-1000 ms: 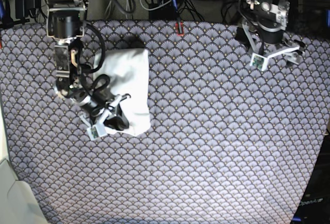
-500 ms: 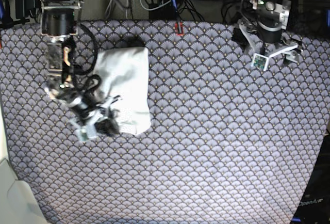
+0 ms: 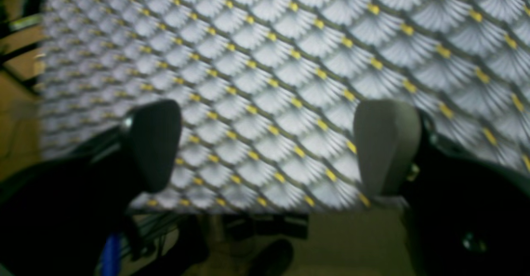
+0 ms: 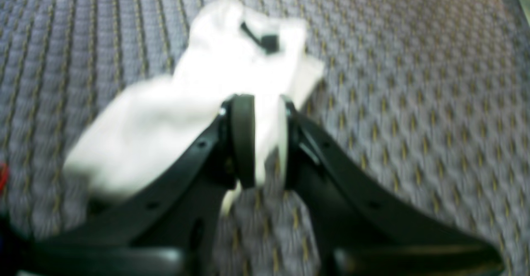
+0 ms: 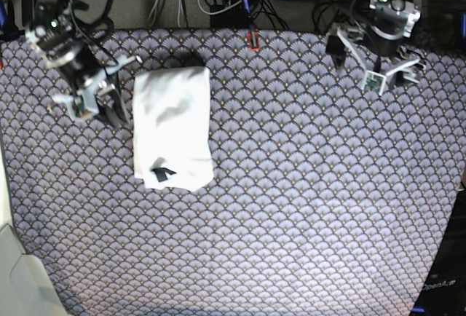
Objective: Fold the T-shirt properly
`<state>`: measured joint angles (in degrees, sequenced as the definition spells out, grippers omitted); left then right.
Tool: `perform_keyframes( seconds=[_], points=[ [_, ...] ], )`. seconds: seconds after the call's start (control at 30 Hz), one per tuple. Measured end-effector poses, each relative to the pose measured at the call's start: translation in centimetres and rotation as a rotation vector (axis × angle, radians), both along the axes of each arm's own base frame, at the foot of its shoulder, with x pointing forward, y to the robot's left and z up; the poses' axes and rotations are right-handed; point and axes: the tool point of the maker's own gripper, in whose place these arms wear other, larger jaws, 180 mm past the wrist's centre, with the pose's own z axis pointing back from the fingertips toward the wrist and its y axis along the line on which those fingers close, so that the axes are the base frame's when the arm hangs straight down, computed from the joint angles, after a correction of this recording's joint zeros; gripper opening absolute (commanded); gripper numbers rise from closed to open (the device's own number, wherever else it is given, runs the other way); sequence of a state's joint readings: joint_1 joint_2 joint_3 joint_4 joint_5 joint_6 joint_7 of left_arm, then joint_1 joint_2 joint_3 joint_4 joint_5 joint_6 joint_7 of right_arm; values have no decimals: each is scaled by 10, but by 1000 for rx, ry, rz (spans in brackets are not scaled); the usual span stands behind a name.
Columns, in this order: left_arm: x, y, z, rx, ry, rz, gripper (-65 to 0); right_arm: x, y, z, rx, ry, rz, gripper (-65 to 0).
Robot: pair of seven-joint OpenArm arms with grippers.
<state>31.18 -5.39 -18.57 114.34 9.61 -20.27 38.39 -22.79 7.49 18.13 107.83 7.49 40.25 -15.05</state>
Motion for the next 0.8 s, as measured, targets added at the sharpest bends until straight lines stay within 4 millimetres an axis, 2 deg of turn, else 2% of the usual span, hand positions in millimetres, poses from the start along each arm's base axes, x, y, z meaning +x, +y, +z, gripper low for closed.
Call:
perform_keyframes(
  seconds=[0.13,0.33,0.53,0.67,0.8],
  points=[
    [-10,10,-2,10,21,-4,0,-38,-22,-14,-26,81,-77,-564],
    [-28,9,-10,-5,67,-14,0,-92,-47,-35,-43,201,-180,-565],
    [-45,6,-17,-22,105,-13,0,-135,-57,-34,-1,212,-283,-565],
    [-56,4,-21,-46,134,-11,0,-166,-53,-43,1,292,-279,-566],
    [-67,2,-24,-69,157,-11,0,-185,-54,-47,-3,338,-285,-566]
  ],
)
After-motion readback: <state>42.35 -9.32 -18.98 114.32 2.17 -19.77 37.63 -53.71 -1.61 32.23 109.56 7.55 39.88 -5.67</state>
